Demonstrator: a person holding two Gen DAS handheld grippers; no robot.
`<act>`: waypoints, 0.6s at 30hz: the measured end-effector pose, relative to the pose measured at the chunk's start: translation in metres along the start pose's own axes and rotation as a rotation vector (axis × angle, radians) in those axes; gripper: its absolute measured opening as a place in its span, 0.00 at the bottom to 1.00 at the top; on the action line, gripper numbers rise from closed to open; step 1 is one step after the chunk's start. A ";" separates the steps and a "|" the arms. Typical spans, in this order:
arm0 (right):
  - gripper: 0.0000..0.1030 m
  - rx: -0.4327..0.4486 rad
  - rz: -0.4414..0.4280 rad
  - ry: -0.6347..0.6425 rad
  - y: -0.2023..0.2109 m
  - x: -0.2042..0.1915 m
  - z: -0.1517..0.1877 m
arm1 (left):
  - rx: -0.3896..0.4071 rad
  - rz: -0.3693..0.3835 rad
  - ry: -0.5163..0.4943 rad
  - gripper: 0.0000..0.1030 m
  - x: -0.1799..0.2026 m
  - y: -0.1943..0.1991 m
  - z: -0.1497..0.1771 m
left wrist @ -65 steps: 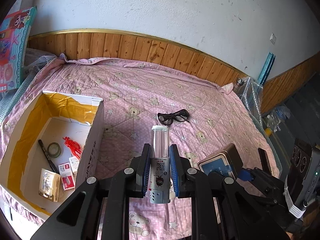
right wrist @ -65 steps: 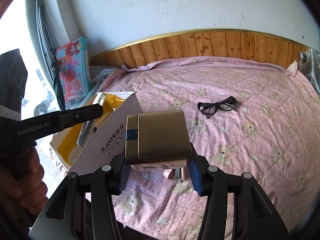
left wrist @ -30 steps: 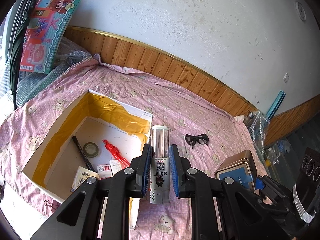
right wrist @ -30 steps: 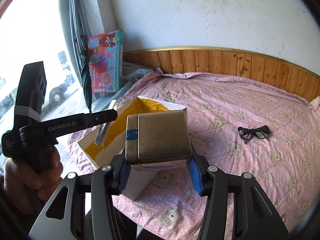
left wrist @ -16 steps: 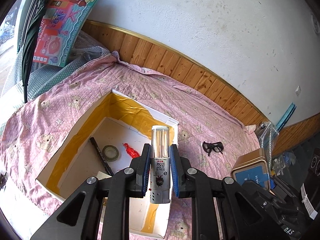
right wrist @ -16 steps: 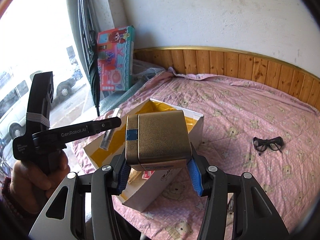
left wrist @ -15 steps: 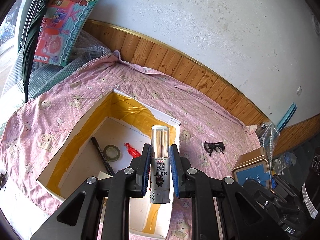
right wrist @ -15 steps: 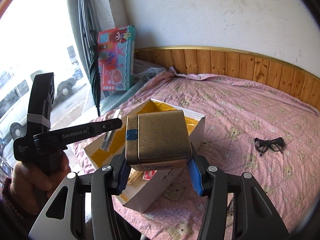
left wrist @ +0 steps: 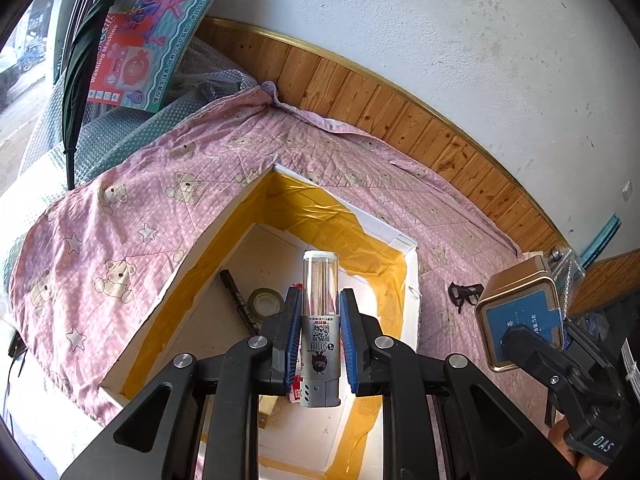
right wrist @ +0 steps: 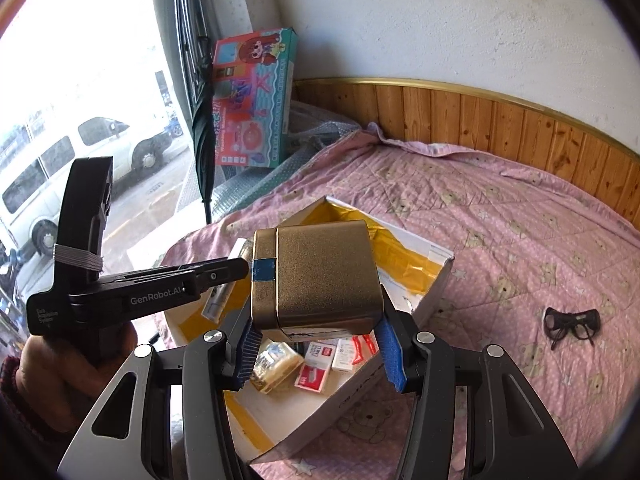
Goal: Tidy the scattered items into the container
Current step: 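Open the right tool to drop the gold box while the left tool drops the tube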
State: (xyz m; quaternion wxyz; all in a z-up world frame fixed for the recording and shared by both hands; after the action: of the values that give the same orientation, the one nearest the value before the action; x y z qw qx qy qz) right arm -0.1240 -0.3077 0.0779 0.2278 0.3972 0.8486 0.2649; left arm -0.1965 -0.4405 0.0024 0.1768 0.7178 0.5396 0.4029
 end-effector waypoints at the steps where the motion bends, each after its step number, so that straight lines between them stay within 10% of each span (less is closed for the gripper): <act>1: 0.52 -0.008 -0.003 0.003 -0.006 0.001 -0.002 | -0.003 -0.007 0.001 0.19 -0.003 -0.001 -0.001; 18: 0.52 -0.180 0.008 0.092 -0.088 0.019 -0.013 | -0.078 -0.061 -0.094 0.19 0.004 -0.068 -0.054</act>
State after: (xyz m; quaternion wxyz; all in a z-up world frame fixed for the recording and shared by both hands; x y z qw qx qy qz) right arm -0.1914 -0.3439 0.0288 0.2222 0.3661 0.8293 0.3588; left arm -0.2805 -0.4224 -0.0092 0.2420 0.7119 0.5360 0.3838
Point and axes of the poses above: each gripper's, at about its wrist camera, not at the fingertips, and y roughly against the way its jaws point, x to its right, z to its underside, the point moved 6 cm from there along -y, roughly the way its jaws point, and after that the axes turned 1 degree about -z, right-handed, at the moved point
